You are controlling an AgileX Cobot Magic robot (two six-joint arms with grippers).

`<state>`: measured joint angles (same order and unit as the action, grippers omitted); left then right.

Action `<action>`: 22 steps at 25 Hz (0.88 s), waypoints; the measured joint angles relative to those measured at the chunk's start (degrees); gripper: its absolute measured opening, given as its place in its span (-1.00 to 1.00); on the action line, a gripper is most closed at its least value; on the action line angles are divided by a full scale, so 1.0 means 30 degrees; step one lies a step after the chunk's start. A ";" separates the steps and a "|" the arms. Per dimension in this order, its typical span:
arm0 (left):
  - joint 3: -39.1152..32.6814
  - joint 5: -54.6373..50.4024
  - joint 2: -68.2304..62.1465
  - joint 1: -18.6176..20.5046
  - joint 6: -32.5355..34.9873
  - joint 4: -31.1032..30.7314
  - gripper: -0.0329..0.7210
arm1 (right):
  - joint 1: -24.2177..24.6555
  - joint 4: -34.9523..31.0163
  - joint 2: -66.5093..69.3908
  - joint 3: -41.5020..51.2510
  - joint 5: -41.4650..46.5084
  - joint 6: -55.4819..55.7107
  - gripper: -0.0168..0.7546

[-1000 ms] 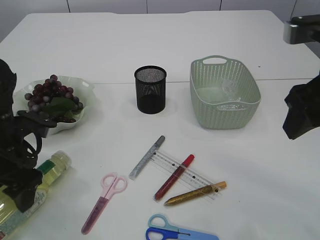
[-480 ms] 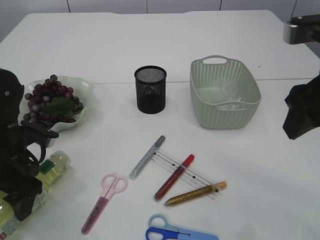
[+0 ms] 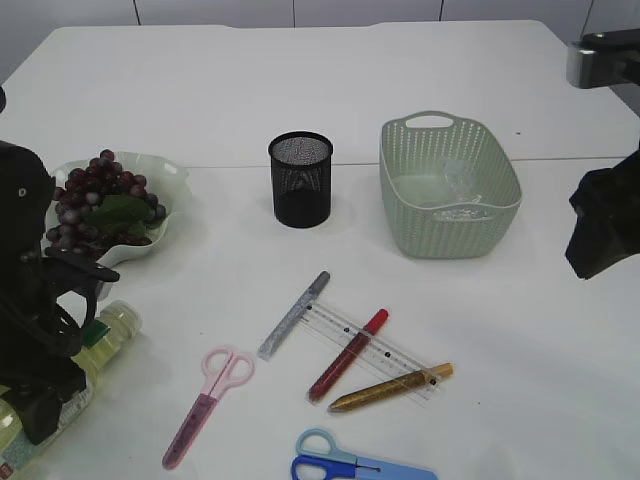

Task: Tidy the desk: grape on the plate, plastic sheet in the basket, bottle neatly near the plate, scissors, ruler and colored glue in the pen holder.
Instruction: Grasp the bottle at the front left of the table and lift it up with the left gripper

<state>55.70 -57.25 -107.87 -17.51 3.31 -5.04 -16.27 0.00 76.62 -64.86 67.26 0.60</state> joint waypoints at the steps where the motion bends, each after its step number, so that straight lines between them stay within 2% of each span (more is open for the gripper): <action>1: 0.0038 0.0000 0.0000 0.0000 0.0000 0.0000 0.27 | 0.0000 0.0000 0.0000 0.0000 0.0000 0.0000 0.38; 13: -0.0003 0.1105 0.0443 0.0000 0.0035 0.0771 0.24 | 0.0000 0.0000 0.0000 0.0000 0.0035 0.0000 0.38; 17: -0.1170 0.4417 0.2708 0.0000 0.0109 0.1680 0.23 | 0.0000 0.0000 0.0000 0.0000 0.0112 0.0000 0.38; 22: -0.3859 0.8839 0.7016 0.0000 0.0821 0.2418 0.23 | 0.0000 0.0000 0.0000 0.0000 0.0142 0.0000 0.38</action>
<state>44.13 -30.74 -86.82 -17.51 5.78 2.21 -16.27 0.00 76.62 -64.86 67.68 0.60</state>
